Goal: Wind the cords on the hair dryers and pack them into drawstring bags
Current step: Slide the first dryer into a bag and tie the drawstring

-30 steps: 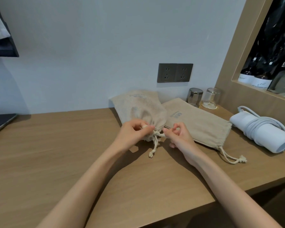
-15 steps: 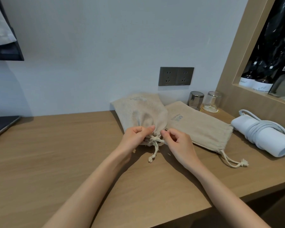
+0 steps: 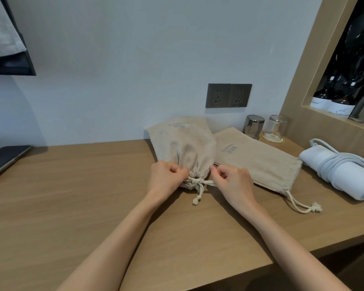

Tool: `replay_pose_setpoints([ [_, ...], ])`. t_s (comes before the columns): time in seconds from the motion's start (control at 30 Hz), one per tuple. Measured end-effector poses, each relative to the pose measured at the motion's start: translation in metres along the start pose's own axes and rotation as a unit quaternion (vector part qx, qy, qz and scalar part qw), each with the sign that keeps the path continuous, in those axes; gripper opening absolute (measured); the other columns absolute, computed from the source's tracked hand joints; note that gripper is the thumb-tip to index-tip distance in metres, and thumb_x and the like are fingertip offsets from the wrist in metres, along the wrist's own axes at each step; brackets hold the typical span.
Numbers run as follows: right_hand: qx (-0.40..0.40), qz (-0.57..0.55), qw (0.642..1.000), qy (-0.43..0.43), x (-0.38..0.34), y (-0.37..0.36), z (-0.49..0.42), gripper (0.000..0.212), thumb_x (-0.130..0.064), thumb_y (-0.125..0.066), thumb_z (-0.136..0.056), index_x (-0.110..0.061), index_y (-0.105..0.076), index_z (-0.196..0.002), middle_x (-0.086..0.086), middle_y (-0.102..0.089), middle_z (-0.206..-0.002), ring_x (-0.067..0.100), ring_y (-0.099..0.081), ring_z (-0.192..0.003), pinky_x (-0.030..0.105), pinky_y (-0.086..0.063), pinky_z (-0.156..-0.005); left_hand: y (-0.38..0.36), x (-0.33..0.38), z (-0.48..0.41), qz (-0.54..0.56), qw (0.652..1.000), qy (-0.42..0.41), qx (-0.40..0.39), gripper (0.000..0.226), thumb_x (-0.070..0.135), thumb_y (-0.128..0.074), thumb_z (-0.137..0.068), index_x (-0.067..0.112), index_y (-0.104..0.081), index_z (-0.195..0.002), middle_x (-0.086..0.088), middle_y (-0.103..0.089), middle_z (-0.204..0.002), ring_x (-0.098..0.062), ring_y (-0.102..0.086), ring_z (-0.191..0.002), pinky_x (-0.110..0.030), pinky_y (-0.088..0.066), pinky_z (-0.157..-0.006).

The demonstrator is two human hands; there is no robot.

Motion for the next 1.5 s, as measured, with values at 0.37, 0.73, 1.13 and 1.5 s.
replay_pose_setpoints([
  [0.37, -0.044, -0.145, 0.985, -0.085, 0.014, 0.0, 0.006, 0.021, -0.033, -0.06, -0.09, -0.019, -0.059, -0.075, -0.002, -0.063, -0.064, 0.014, -0.057, -0.06, 0.031, -0.044, -0.06, 0.002, 0.014, 0.002, 0.024, 0.997, -0.072, -0.013, 0.022, 0.025, -0.077, -0.074, 0.017, -0.058, -0.08, 0.005, -0.062, -0.07, 0.001, -0.047, -0.051, -0.016, -0.042, -0.05],
  [0.73, -0.055, -0.223, 0.964, -0.133, 0.01, -0.033, -0.052, 0.043, -0.033, -0.055, -0.093, -0.03, -0.04, -0.134, -0.001, -0.038, -0.142, 0.016, -0.043, -0.125, 0.035, -0.039, -0.102, 0.027, -0.032, -0.021, 0.055, 0.998, 0.011, 0.043, 0.064, 0.049, -0.071, -0.078, 0.042, -0.042, -0.135, 0.009, -0.035, -0.133, -0.008, -0.038, -0.12, -0.035, -0.038, -0.105],
  [1.13, -0.146, -0.291, 0.939, -0.107, 0.004, -0.075, -0.052, 0.055, -0.021, -0.058, -0.094, -0.021, -0.038, -0.145, -0.008, -0.04, -0.148, 0.005, -0.033, -0.137, 0.024, -0.03, -0.109, 0.021, -0.036, -0.034, 0.092, 0.996, 0.003, 0.012, 0.045, 0.035, -0.075, -0.078, 0.023, -0.061, -0.119, 0.026, -0.054, -0.099, 0.014, -0.052, -0.088, -0.004, -0.045, -0.071],
  [1.5, -0.243, -0.29, 0.925, 0.033, -0.043, -0.095, -0.065, 0.052, -0.009, -0.066, -0.087, -0.025, -0.048, -0.134, -0.013, -0.048, -0.135, -0.004, -0.041, -0.126, 0.001, -0.034, -0.092, 0.071, -0.003, -0.016, -0.383, 0.916, 0.009, 0.116, 0.049, 0.062, -0.033, -0.091, 0.017, -0.049, -0.082, 0.0, -0.061, -0.076, -0.024, -0.058, -0.073, -0.031, -0.034, -0.06],
])
Point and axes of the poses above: each hand's wrist, its own z-axis away from the middle knuckle, its own y-axis out of the back of the hand, x = y × z, the point moved 8 cm from there along -z, towards the middle knuckle
